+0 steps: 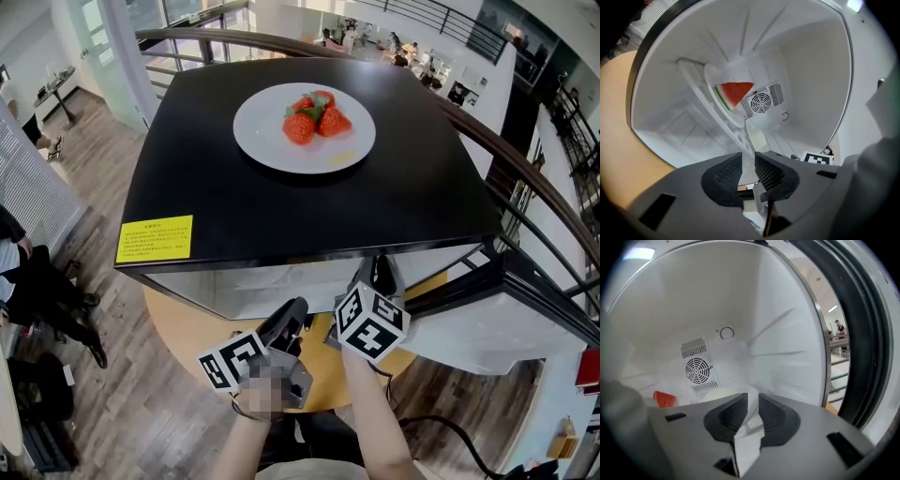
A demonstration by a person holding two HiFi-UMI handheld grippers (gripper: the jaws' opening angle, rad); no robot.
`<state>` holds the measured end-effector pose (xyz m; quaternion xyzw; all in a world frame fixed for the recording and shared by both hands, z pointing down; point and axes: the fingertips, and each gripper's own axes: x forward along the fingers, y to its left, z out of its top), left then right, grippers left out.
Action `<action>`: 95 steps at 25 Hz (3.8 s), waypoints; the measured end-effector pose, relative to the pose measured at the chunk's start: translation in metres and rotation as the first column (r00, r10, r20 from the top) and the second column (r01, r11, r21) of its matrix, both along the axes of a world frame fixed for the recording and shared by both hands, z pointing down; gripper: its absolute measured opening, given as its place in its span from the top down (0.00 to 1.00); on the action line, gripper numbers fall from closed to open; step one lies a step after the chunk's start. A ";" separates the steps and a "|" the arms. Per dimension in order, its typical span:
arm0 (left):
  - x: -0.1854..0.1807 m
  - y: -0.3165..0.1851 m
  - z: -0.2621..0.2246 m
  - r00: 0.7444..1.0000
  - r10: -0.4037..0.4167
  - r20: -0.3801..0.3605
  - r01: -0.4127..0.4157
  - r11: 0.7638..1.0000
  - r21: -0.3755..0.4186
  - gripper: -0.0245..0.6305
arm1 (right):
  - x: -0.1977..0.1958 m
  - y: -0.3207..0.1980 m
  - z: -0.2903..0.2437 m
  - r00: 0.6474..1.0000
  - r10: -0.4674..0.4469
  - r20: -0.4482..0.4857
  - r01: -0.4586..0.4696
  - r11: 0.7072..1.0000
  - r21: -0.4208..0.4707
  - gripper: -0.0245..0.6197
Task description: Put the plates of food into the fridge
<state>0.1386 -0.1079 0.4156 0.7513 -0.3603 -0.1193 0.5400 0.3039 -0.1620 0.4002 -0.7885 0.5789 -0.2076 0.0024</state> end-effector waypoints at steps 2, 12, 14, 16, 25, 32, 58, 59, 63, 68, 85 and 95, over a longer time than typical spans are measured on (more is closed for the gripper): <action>0.000 0.000 -0.001 1.000 -0.001 0.021 0.001 1.000 0.018 0.86 | -0.002 0.001 -0.011 0.998 -0.013 -0.069 0.017 0.998 0.055 0.87; 0.001 0.005 -0.051 0.987 -0.034 0.159 -0.019 0.947 0.322 0.86 | -0.049 0.042 -0.065 0.958 -0.241 -0.154 0.271 0.938 0.214 0.91; -0.001 0.006 -0.065 0.967 -0.074 0.242 -0.033 0.912 0.409 0.87 | -0.060 0.054 -0.082 0.937 -0.288 -0.196 0.332 0.910 0.250 0.92; -0.004 0.008 -0.077 0.939 -0.126 0.321 -0.047 0.874 0.483 0.88 | -0.066 0.065 -0.093 0.923 -0.317 -0.220 0.371 0.887 0.275 0.92; -0.017 0.024 -0.121 0.852 -0.287 0.437 -0.076 0.760 0.645 0.95 | -0.064 0.098 -0.112 0.924 -0.331 -0.192 0.378 0.866 0.326 0.93; -0.018 0.036 -0.133 0.832 -0.319 0.454 -0.082 0.739 0.669 0.95 | -0.073 0.108 -0.119 0.916 -0.353 -0.188 0.398 0.849 0.347 0.93; -0.037 0.062 -0.218 0.986 0.106 0.127 -0.148 0.910 0.387 0.95 | -0.131 0.123 -0.236 0.372 -0.859 0.352 0.705 0.508 0.495 0.92; -0.042 0.060 -0.230 0.986 0.142 0.091 -0.166 0.913 0.373 0.95 | -0.130 0.123 -0.247 0.304 -0.860 0.409 0.716 0.490 0.498 0.92; -0.060 0.033 -0.267 0.977 0.211 0.033 -0.212 0.939 0.272 0.95 | -0.109 0.100 -0.282 0.167 -0.807 0.566 0.742 0.481 0.467 0.92; -0.064 -0.008 -0.295 0.971 0.224 0.079 -0.234 0.960 0.152 0.95 | -0.086 0.056 -0.300 0.209 -0.729 0.651 0.765 0.537 0.355 0.92; -0.074 -0.132 -0.260 0.877 0.408 0.252 -0.360 0.907 -0.219 0.80 | -0.069 -0.068 -0.253 0.274 -0.552 0.788 0.909 0.416 -0.025 0.73; -0.066 -0.142 -0.236 0.850 0.487 0.202 -0.418 0.856 -0.304 0.80 | -0.079 -0.079 -0.225 0.249 -0.446 0.860 0.921 0.383 -0.068 0.73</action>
